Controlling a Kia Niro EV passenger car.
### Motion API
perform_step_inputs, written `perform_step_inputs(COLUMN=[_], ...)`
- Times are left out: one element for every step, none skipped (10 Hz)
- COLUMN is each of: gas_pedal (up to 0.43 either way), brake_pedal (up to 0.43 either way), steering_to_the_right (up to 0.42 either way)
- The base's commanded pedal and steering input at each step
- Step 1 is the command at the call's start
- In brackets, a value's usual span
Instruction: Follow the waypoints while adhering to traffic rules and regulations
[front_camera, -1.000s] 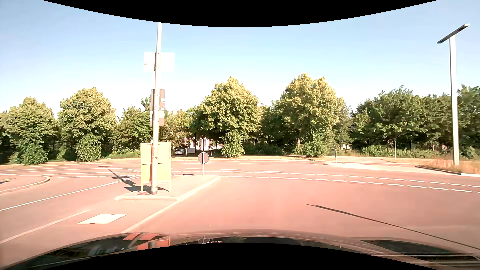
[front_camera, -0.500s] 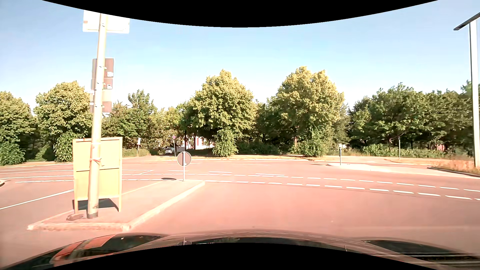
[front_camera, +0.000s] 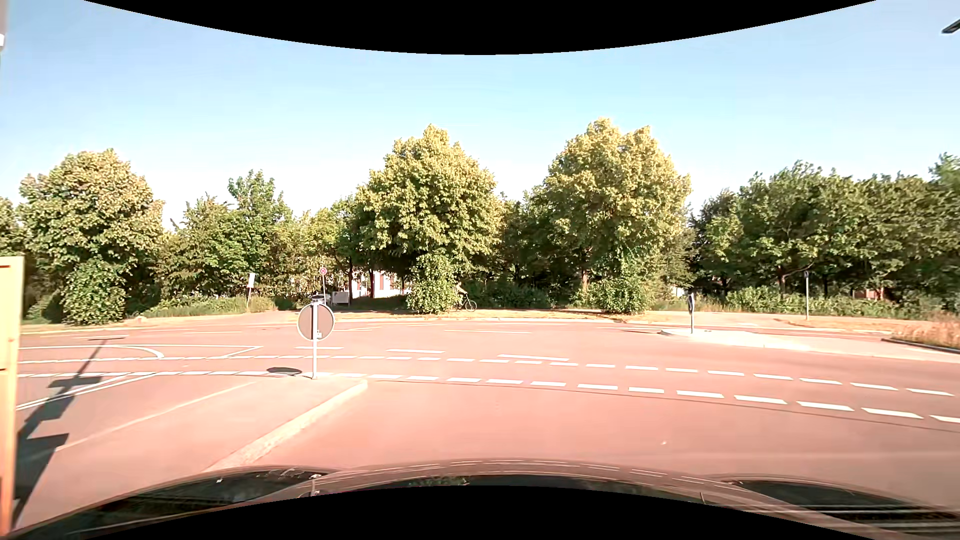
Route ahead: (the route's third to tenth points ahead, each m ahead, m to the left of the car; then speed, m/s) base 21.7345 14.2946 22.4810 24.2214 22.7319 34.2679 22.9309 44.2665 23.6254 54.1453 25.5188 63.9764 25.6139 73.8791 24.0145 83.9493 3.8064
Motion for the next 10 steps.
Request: perform_step_inputs(gas_pedal=[0.0, 0.0, 0.0, 0.0, 0.0, 0.0, 0.0, 0.0, 0.0, 0.0], brake_pedal=[0.159, 0.165, 0.171, 0.189, 0.207, 0.232, 0.25, 0.256, 0.256, 0.262], steering_to_the_right=[0.051, 0.048, 0.043, 0.041, 0.038, 0.03, 0.019, 0.011, 0.003, 0.001])
